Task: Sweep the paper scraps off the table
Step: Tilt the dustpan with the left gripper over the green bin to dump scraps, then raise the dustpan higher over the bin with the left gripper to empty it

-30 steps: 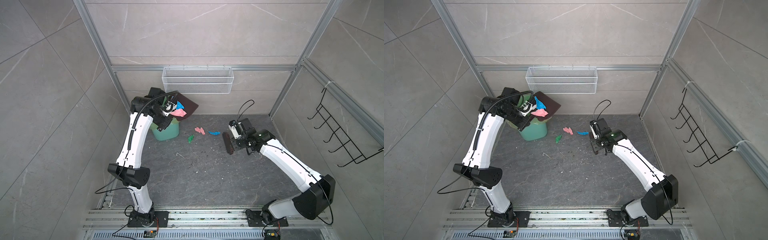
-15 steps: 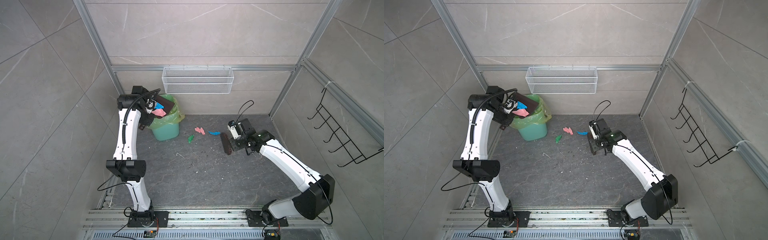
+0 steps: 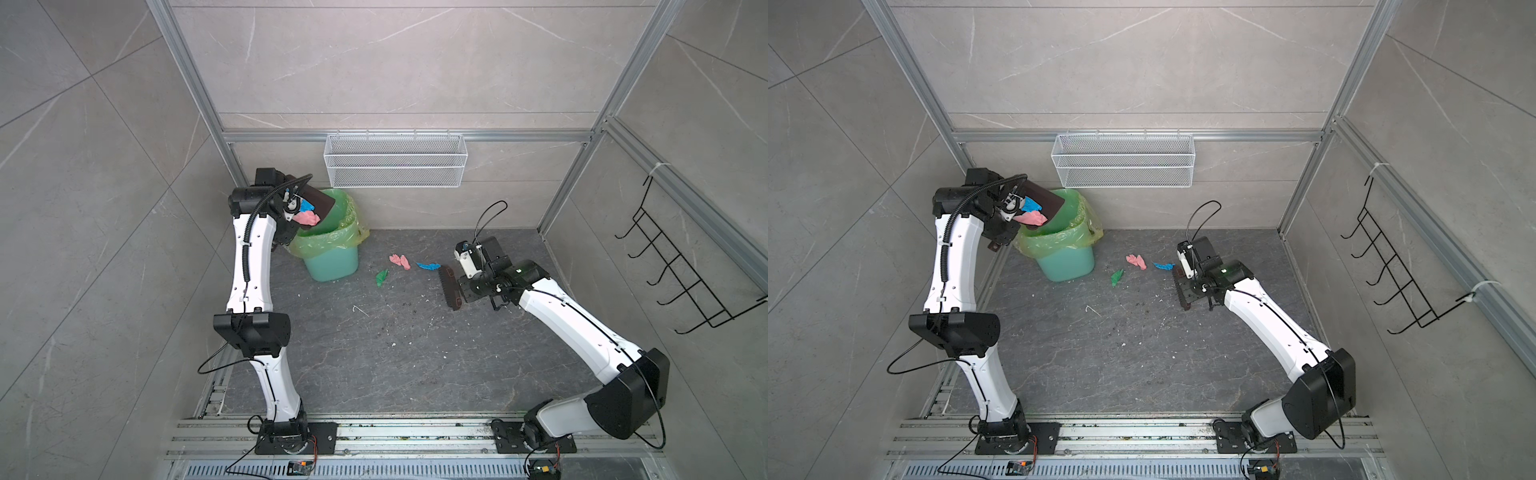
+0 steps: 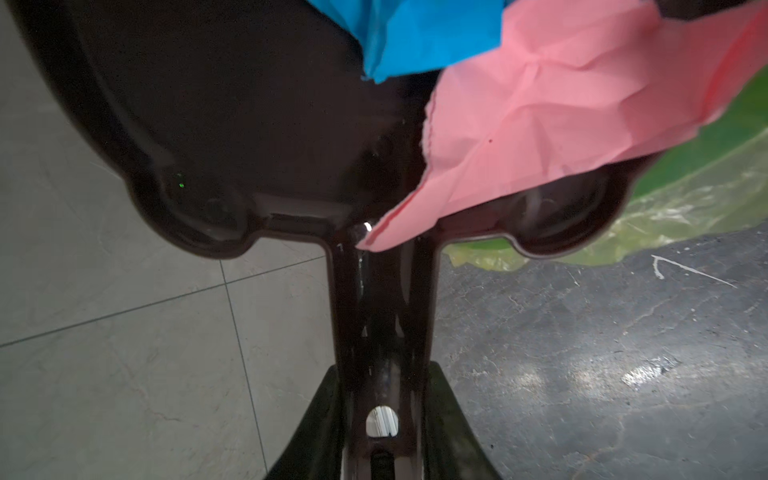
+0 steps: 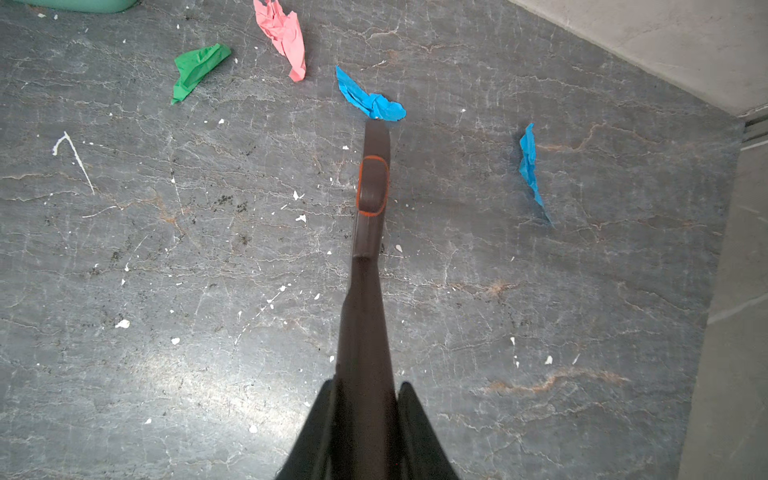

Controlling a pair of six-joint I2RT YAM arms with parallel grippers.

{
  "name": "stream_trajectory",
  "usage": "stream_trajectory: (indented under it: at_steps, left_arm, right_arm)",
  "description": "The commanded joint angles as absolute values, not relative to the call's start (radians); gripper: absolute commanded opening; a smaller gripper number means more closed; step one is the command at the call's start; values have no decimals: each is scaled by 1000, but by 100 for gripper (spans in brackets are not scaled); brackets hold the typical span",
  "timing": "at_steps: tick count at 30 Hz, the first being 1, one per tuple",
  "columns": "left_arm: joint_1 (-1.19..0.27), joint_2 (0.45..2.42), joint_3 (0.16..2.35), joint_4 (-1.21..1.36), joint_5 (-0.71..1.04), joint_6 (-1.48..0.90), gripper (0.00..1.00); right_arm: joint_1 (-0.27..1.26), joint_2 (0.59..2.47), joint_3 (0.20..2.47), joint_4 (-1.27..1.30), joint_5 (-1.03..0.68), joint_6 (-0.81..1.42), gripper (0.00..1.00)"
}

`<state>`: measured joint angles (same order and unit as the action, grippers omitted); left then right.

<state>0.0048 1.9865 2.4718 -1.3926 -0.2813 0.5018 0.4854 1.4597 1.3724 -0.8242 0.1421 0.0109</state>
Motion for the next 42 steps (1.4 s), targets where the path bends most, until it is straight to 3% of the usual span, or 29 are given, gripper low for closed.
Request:
stream_trajectory:
  at_steps: [1, 24, 42]
  left_arm:
    - [7, 1967, 2478, -1289, -365, 594, 0]
    - [-32, 1901, 2277, -834, -685, 1058, 0]
    - [-61, 1823, 2107, -621, -775, 1214, 0]
  right_arm:
    - [483, 1469, 1400, -803, 132, 36, 0]
    - [483, 1477, 1382, -779, 130, 40, 0]
    - [483, 1448, 1342, -749, 115, 33, 0]
